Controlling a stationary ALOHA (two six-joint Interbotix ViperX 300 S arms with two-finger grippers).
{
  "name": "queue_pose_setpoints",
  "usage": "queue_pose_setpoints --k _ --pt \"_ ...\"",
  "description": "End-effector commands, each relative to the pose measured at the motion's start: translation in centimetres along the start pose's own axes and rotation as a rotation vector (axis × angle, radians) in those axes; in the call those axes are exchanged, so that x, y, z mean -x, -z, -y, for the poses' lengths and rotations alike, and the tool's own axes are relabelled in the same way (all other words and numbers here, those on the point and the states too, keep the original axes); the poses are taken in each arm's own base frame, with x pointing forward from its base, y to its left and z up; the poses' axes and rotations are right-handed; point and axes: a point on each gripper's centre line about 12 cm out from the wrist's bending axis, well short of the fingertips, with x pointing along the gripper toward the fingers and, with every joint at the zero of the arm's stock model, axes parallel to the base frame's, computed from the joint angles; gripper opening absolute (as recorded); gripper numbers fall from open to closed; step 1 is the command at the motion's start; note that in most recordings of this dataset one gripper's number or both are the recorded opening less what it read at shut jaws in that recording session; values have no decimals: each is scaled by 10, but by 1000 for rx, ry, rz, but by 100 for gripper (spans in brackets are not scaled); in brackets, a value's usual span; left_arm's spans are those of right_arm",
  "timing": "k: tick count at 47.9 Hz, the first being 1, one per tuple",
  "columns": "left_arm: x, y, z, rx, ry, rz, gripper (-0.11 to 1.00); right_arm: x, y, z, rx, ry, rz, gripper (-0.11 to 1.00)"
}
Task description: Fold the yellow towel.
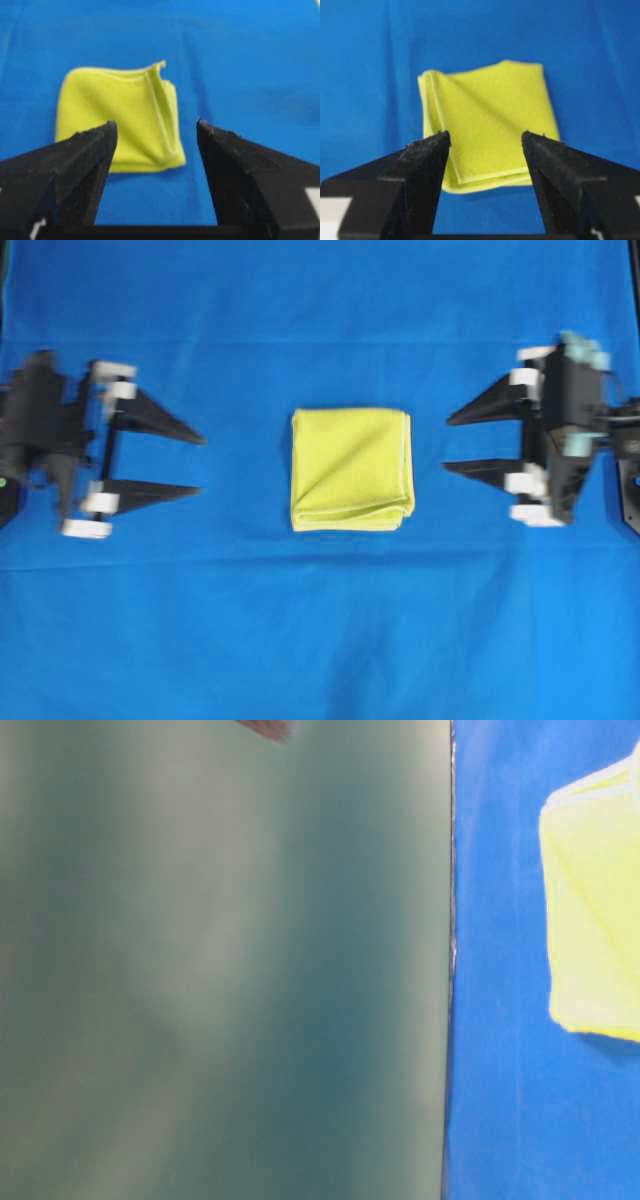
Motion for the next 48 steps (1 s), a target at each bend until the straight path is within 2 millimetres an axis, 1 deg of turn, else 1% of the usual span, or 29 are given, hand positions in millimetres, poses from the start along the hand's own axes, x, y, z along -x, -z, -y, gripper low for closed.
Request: queue_pose_setpoints --k 1,7,15,21,27,32,48 --pt "20 -9 -3 -6 -13 76 62 21 -7 2 4 -17 89 62" --pt "45 0 -6 -10 -35 131 62 44 3 6 4 -41 187 62" --pt "67 27 -8 2 -57 157 62 60 25 13 -13 -59 274 62" --pt "76 42 -7 9 -56 165 62 60 48 20 -31 -48 291 62" --pt "78 53 -7 11 -55 155 62 55 64 26 -52 -31 295 62" --pt "79 54 -7 13 -55 153 62 52 68 30 -68 -17 290 62" --pt "79 54 -7 11 -55 153 62 48 71 30 -67 -16 271 62"
